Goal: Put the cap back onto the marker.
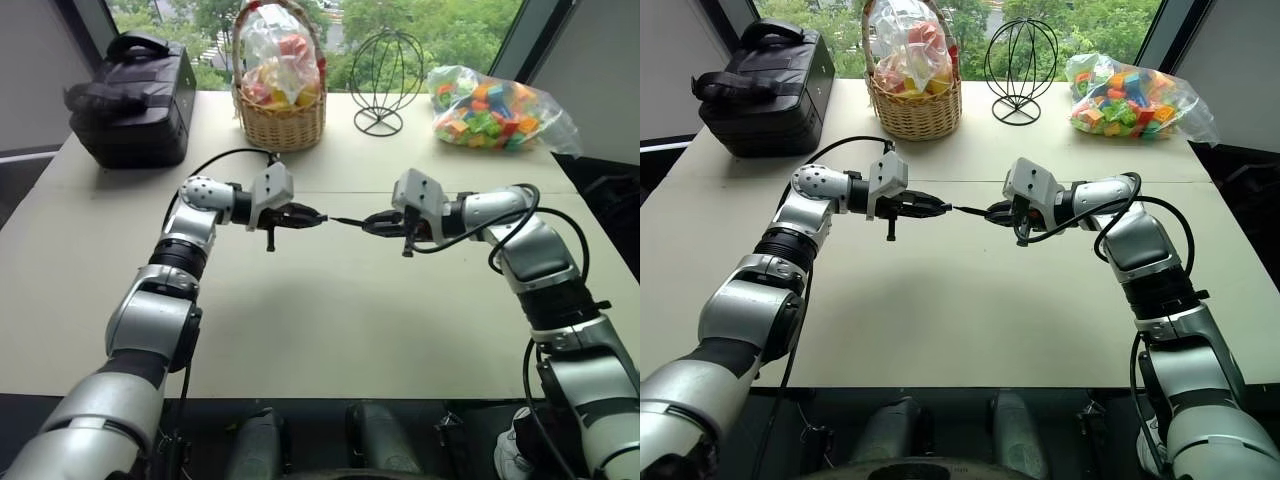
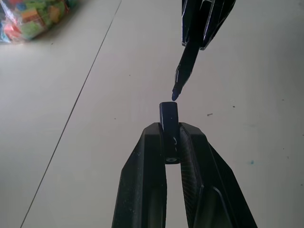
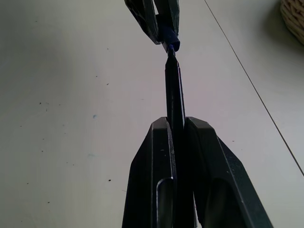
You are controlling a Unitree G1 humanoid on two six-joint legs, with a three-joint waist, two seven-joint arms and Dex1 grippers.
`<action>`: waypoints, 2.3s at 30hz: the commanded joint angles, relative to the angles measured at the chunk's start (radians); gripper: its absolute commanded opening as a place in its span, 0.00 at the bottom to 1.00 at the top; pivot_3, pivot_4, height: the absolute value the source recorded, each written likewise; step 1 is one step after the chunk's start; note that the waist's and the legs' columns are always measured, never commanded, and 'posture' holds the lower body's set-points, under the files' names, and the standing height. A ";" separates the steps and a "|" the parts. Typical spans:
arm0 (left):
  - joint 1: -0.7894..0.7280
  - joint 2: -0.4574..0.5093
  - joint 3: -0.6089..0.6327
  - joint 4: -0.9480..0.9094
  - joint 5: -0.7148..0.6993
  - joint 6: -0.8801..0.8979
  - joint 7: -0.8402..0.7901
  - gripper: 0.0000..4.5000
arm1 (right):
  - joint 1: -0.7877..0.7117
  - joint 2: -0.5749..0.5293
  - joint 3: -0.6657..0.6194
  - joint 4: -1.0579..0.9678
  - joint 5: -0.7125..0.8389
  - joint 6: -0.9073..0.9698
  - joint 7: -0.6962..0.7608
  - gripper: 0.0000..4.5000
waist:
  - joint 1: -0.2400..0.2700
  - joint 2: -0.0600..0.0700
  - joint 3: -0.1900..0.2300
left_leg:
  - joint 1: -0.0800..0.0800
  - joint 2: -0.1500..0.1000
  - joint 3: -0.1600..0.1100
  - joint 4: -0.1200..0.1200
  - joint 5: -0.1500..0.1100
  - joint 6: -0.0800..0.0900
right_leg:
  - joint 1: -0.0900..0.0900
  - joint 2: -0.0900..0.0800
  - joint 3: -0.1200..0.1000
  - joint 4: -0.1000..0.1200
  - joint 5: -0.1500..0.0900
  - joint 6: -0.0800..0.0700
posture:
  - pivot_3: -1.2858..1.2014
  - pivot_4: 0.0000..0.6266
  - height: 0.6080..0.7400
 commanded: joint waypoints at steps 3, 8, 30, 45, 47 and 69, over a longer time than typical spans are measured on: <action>-0.011 -0.009 0.017 -0.036 -0.016 -0.011 0.011 0.01 | -0.006 0.001 -0.021 -0.019 0.007 -0.011 -0.002 0.00 | 0.000 0.000 0.000 | 0.000 0.000 0.000 0.000 0.000 0.000 | 0.000 0.000 0.000 0.000 0.000 0.000 | 0.52 0.24 1.00; -0.016 -0.025 0.013 -0.031 -0.014 -0.014 0.016 0.01 | -0.005 0.006 -0.018 -0.026 0.008 -0.008 -0.003 0.00 | 0.000 0.000 0.000 | 0.000 0.000 0.000 0.000 0.000 0.000 | 0.000 0.000 0.000 0.000 0.000 0.000 | 0.52 0.24 1.00; 0.005 -0.024 -0.005 -0.088 -0.005 -0.014 -0.048 0.01 | -0.006 0.015 -0.015 -0.022 0.001 -0.018 -0.002 0.00 | 0.000 0.000 0.000 | 0.000 0.000 0.000 0.000 0.000 0.000 | 0.000 0.000 0.000 0.000 0.000 0.000 | 0.52 0.24 1.00; -0.095 -0.099 -0.071 0.031 0.072 -0.105 -0.069 0.01 | -0.063 0.052 0.022 -0.006 -0.065 -0.100 -0.018 0.00 | 0.000 0.000 0.000 | 0.000 -0.001 0.000 0.000 0.000 0.000 | 0.000 0.000 0.000 0.000 0.000 0.000 | 0.52 0.24 1.00; -0.104 -0.116 -0.063 0.038 0.062 -0.100 -0.077 0.01 | -0.066 0.064 0.022 -0.014 -0.066 -0.099 -0.019 0.00 | 0.000 0.000 0.000 | 0.000 -0.001 0.000 0.000 0.000 0.000 | 0.000 0.000 0.000 0.000 0.000 0.000 | 0.52 0.24 1.00; -0.112 -0.170 -0.085 0.087 0.178 -0.269 0.039 0.01 | -0.086 0.146 -0.040 -0.068 -0.001 0.049 0.013 0.00 | 0.000 0.000 0.000 | 0.000 0.000 0.000 0.000 0.000 0.000 | 0.000 0.000 0.000 0.000 0.000 0.000 | 0.52 0.24 1.00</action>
